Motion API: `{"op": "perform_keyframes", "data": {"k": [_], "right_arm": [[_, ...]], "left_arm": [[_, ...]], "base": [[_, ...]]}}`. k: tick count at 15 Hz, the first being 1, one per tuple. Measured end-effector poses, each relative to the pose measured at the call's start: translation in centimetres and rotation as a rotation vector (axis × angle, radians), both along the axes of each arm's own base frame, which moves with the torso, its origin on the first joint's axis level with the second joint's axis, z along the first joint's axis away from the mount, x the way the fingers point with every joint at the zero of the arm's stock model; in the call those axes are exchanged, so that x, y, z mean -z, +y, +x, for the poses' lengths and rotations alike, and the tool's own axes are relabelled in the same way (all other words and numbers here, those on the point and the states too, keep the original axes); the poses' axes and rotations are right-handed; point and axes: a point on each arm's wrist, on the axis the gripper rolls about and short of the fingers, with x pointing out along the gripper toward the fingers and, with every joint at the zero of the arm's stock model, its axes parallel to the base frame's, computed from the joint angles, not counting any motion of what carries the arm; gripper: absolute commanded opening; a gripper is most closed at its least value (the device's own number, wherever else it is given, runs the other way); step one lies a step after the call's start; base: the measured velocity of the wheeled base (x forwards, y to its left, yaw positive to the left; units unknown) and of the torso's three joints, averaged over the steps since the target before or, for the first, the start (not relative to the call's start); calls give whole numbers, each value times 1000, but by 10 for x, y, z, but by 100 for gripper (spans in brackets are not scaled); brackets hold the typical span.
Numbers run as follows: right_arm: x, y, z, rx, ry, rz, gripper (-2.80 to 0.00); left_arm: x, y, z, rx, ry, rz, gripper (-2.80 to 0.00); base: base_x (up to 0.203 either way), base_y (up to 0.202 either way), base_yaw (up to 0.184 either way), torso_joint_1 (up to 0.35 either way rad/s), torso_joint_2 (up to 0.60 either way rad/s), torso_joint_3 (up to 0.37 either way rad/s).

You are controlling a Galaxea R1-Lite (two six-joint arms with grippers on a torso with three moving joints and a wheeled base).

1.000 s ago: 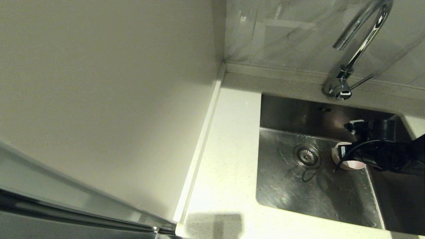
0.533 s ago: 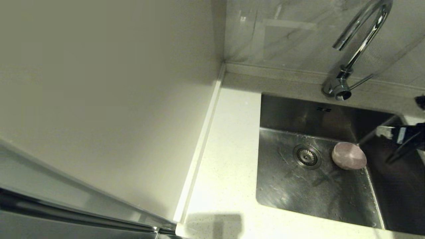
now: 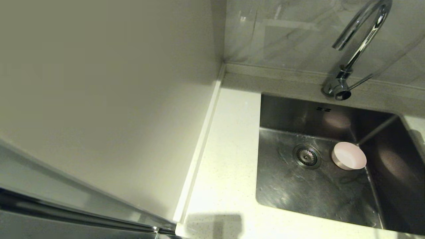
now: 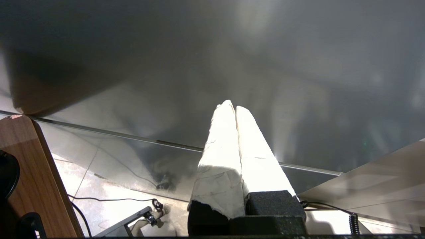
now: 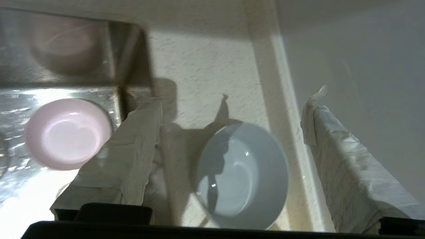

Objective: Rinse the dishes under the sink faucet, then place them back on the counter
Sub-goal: Put a bowl into the sink

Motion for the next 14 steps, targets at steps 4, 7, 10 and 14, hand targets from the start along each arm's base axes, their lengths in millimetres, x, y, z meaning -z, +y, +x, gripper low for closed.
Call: {"op": "perform_keyframes", "data": {"k": [4,7,10,14], "right_arm": [[14,-9,9,1,58,7,0],[28,-10,6,6,123,56,0],[37,-8,3,2,205,126,0],[42,-10,5,4,221,138,0]], "left_arm": [[0,0,0,0,1,0,-280],[0,0,0,0,0,0,-280],[0,0,0,0,0,0,-280],[0,0,0,0,0,0,-280]], "base": [[0,0,0,0,0,0],[0,0,0,0,0,0],[0,0,0,0,0,0],[0,0,0,0,0,0]]}}
